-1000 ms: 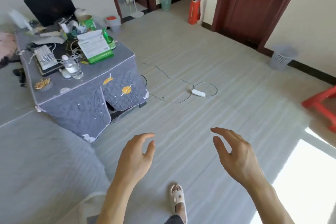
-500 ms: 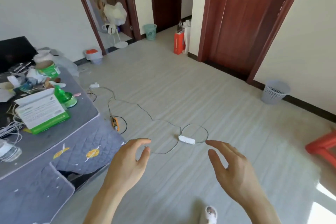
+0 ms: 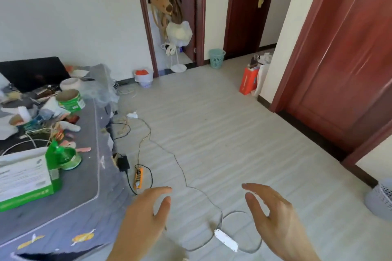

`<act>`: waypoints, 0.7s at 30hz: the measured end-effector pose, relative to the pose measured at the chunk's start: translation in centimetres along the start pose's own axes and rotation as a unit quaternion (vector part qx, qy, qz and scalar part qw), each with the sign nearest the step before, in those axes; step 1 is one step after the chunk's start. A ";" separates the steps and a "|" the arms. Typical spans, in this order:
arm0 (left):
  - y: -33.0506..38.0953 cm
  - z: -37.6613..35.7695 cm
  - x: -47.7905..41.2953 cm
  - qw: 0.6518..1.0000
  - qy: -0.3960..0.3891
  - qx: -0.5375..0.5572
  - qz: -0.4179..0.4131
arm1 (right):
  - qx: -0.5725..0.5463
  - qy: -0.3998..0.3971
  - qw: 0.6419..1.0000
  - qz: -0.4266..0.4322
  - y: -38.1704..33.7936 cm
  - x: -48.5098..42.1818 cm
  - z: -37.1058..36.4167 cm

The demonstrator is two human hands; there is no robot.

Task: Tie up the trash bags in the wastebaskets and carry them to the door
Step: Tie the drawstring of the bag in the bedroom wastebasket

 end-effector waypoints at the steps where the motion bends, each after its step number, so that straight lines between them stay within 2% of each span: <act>1: -1.1 -0.3 -2.5 1.000 0.008 0.010 0.009 | 0.005 -0.009 1.000 0.003 -0.4 -3.1 -0.9; 3: -3.4 -1.0 -7.2 0.999 0.021 0.025 0.029 | 0.012 -0.028 1.000 0.005 -1.2 -8.6 -2.8; 8: -8.2 -2.0 -22.8 0.997 -0.014 0.041 0.060 | -0.017 -0.056 0.998 -0.015 -4.8 -23.2 -7.6; 12: -8.7 -0.8 -35.4 0.998 -0.039 0.039 0.036 | -0.038 -0.057 0.998 -0.015 -8.1 -33.8 -9.2; 15: -9.1 1.3 -44.1 0.999 -0.023 0.033 0.030 | -0.052 -0.040 0.998 -0.019 -11.0 -41.9 -9.9; 21: -13.2 4.1 -59.5 0.998 0.030 0.024 0.047 | -0.053 -0.079 0.995 0.010 -16.9 -59.0 -15.2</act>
Point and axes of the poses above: each hand's wrist, its own x-axis away from the middle knuckle, its own z-axis out of the back of the hand, y = z × x, the point moved 9 cm from there along -x, towards the middle knuckle, and after that the axes turned 13 degrees about -z, right-handed, at the moved point
